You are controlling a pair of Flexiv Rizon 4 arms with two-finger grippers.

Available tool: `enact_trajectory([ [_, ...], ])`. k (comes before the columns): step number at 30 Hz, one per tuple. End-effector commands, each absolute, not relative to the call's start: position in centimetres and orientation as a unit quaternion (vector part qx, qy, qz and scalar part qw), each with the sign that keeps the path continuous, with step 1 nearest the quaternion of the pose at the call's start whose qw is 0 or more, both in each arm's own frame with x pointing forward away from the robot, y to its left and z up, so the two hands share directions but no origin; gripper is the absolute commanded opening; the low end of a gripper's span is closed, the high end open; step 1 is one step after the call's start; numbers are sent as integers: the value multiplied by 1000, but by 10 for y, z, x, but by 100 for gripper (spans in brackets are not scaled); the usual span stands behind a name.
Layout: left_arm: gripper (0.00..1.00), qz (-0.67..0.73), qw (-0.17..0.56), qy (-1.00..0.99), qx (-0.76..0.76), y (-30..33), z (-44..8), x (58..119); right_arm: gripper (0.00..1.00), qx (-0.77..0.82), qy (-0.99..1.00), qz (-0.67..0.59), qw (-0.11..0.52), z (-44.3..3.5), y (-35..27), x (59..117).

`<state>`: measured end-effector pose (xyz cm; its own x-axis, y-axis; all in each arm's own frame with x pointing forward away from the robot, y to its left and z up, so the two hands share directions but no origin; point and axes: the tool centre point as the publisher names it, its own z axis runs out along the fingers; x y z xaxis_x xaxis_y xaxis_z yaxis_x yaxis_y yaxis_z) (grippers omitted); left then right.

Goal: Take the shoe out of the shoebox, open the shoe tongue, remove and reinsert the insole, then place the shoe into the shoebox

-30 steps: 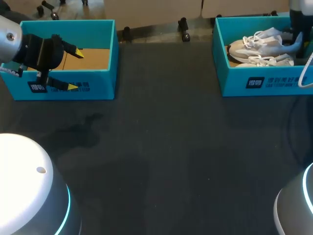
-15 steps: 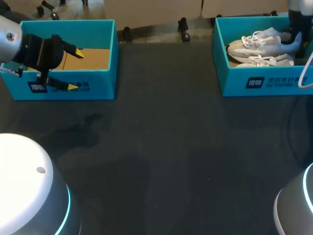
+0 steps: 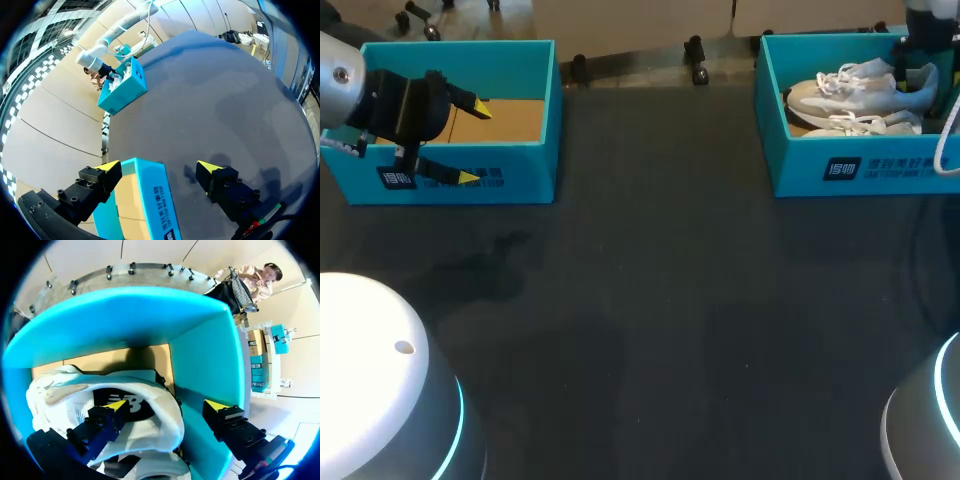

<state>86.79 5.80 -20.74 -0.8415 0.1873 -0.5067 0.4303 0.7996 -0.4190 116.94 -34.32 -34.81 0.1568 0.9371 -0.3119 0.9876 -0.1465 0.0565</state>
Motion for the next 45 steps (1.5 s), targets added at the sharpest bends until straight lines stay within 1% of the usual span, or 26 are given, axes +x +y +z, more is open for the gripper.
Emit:
enact_trajectory([
  [1, 100, -267, 226, 922, 167, 58, -207, 867, 100, 747, 644, -90, 136, -331, -340, 1149],
  [5, 100, -267, 226, 922, 167, 58, -207, 867, 100, 746, 646, -81, 137, -322, -332, 1144],
  [6, 100, -267, 226, 922, 167, 58, -207, 867, 88, 747, 646, -77, 137, -319, -330, 1143],
  [7, 100, -267, 226, 922, 167, 58, -207, 867, 71, 747, 646, -75, 137, -317, -327, 1142],
  [8, 100, -267, 226, 922, 167, 58, -207, 867, 69, 747, 646, -73, 138, -314, -325, 1142],
  [9, 100, -267, 226, 922, 167, 58, -207, 867, 75, 747, 647, -70, 139, -312, -322, 1142],
  [11, 100, -267, 226, 922, 167, 58, -207, 867, 82, 746, 647, -67, 141, -308, -318, 1141],
  [14, 100, -267, 226, 922, 167, 58, -207, 867, 87, 746, 647, -61, 144, -302, -313, 1138],
  [15, 100, -267, 226, 922, 167, 58, -207, 867, 86, 746, 647, -57, 143, -300, -312, 1137],
  [23, 100, -267, 226, 922, 167, 58, -207, 867, 88, 749, 646, -47, 139, -285, -297, 1121],
  [27, 100, -233, 209, 944, 107, 50, -199, 875, 78, 751, 646, -45, 132, -282, -291, 1110],
  [28, 100, -217, 207, 950, 85, 47, -197, 878, 77, 751, 646, -46, 131, -281, -288, 1108],
  [29, 100, -216, 205, 952, 72, 47, -195, 880, 72, 752, 645, -45, 129, -280, -286, 1106],
  [30, 100, -189, 194, 961, 46, 45, -194, 884, 72, 752, 645, -45, 128, -279, -285, 1103],
  [31, 100, -188, 202, 960, 38, 43, -193, 885, 72, 753, 644, -45, 127, -277, -283, 1101],
  [32, 100, -169, 189, 967, 9, 42, -191, 888, 71, 754, 643, -44, 126, -276, -281, 1098],
  [33, 100, -166, 184, 969, -5, 41, -191, 891, 75, 755, 642, -44, 126, -275, -279, 1096],
  [35, 100, -152, 183, 970, -43, 40, -186, 893, 78, 755, 641, -42, 129, -272, -275, 1092],
  [36, 100, -158, 180, 969, -54, 40, -185, 894, 82, 755, 641, -42, 130, -271, -272, 1089],
  [37, 100, -149, 179, 970, -76, 40, -183, 895, 84, 755, 641, -43, 130, -270, -270, 1087],
  [40, 100, -134, 176, 968, -121, 39, -181, 897, 85, 754, 641, -43, 133, -266, -266, 1079],
  [42, 100, -128, 179, 964, -152, 39, -180, 898, 83, 756, 640, -42, 134, -265, -264, 1075],
  [44, 100, -120, 181, 960, -180, 40, -180, 899, 85, 757, 638, -42, 135, -264, -262, 1071],
  [45, 100, -115, 187, 957, -190, 40, -180, 900, 83, 758, 637, -41, 135, -263, -261, 1070],
])
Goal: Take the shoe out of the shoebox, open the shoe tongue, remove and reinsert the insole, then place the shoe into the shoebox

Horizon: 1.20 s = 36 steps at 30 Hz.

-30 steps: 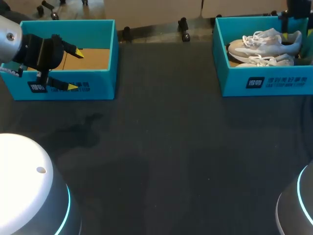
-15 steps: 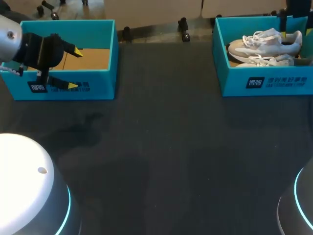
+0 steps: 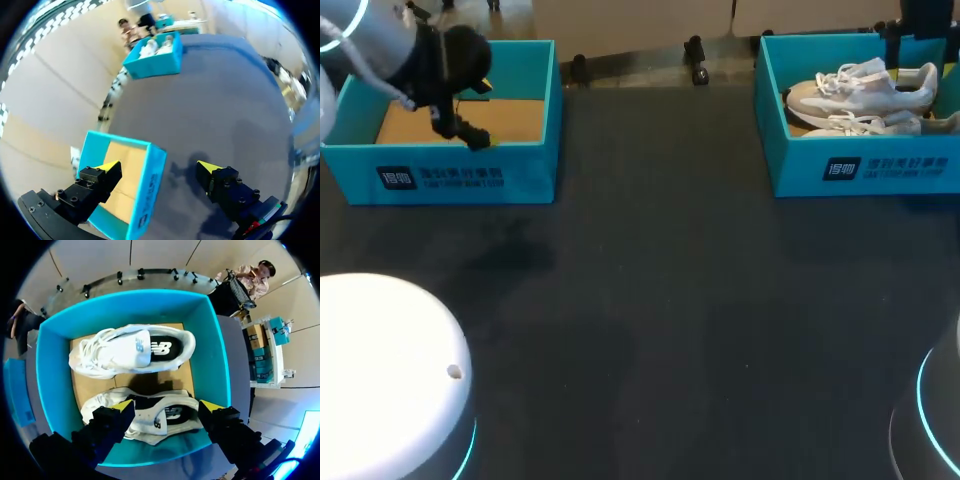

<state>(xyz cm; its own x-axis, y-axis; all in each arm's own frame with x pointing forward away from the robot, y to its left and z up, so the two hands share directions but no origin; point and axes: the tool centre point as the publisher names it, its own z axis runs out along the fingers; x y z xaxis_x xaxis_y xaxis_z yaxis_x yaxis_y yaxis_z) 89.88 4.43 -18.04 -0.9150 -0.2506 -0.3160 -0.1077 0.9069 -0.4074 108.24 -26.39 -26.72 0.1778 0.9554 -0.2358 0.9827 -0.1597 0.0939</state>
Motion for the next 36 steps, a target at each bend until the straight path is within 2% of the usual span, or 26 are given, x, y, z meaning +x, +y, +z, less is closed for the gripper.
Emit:
enact_trajectory([
  [1, 100, -110, 188, 954, -208, 39, -181, 900, 84, 759, 636, -41, 136, -263, -260, 1068],
  [6, 100, -99, 190, 940, -265, 36, -181, 902, 86, 765, 629, -34, 132, -261, -250, 1057],
  [11, 100, -73, 174, 924, -333, 32, -185, 902, 93, 767, 629, -32, 121, -256, -241, 1041],
  [24, 100, -91, 164, 858, -478, 50, -189, 901, 95, 762, 637, -19, 111, -237, -222, 1003],
  [36, 100, -77, 103, 820, -558, 71, -211, 891, 97, 771, 629, -4, 100, -232, -210, 970],
])
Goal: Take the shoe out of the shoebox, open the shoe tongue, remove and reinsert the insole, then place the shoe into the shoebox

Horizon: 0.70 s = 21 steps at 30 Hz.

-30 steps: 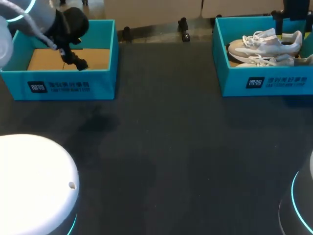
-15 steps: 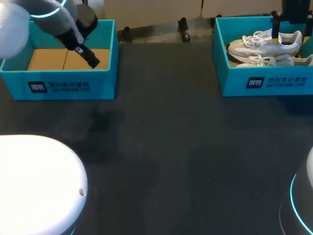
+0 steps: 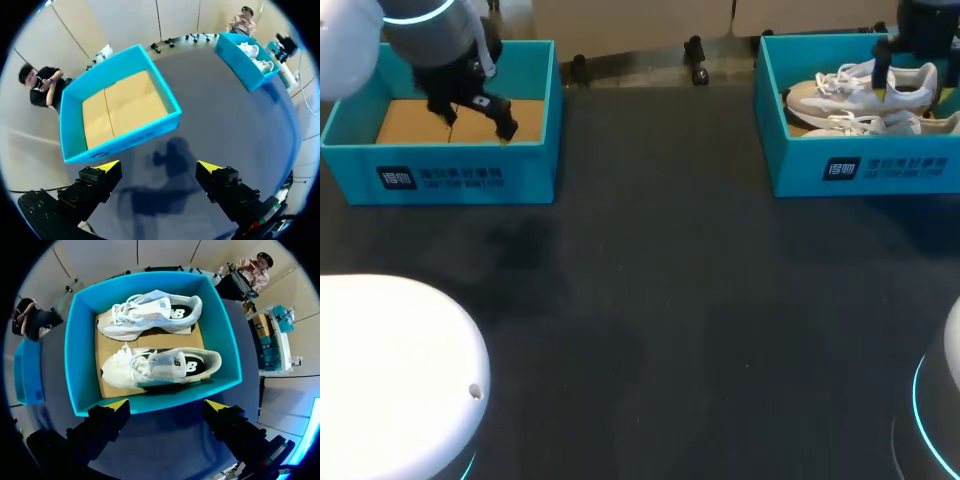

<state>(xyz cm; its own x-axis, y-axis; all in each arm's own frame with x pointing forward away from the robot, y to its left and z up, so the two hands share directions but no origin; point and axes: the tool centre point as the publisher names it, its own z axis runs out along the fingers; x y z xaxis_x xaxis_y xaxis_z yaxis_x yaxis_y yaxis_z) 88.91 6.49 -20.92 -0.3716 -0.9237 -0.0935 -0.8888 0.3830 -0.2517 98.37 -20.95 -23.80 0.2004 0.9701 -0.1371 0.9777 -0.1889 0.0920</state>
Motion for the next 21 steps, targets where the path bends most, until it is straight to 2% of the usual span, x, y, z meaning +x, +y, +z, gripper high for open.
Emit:
enact_trajectory([
  [1, 100, -74, 101, 817, -563, 73, -213, 892, 97, 772, 628, -3, 101, -231, -209, 967],
  [21, 100, -69, 54, 759, -646, 100, -221, 887, 100, 785, 611, 20, 102, -220, -186, 912],
])
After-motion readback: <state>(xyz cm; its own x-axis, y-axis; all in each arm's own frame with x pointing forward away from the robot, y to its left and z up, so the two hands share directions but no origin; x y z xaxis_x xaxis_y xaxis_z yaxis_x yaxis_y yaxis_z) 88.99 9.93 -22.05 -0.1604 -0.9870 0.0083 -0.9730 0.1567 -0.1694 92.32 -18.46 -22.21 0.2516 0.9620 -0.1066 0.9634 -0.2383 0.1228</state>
